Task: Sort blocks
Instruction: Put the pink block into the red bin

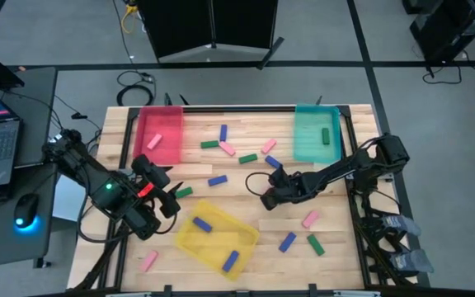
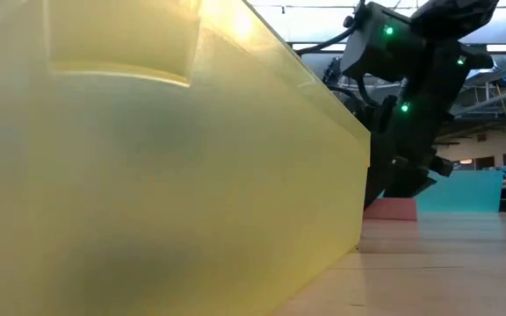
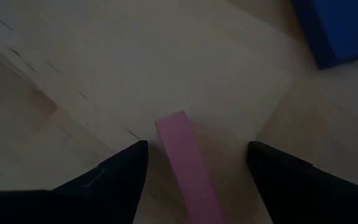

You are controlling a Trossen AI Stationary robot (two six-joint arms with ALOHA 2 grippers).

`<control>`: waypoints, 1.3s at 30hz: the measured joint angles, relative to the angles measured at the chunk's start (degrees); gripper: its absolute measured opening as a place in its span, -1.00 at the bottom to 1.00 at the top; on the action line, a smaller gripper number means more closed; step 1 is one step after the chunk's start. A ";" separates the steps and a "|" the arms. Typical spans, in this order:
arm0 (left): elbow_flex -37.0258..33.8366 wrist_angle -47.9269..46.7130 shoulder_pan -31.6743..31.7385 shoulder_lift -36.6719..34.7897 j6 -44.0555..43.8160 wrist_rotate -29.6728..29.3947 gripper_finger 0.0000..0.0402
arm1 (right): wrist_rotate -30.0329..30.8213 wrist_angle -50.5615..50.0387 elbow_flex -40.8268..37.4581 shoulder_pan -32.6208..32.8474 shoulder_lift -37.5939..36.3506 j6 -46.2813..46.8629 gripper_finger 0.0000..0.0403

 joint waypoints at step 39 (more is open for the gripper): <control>0.00 -1.63 -3.77 -8.49 -6.38 -16.56 0.33 | -14.66 30.67 34.63 -14.32 11.58 -51.36 -0.65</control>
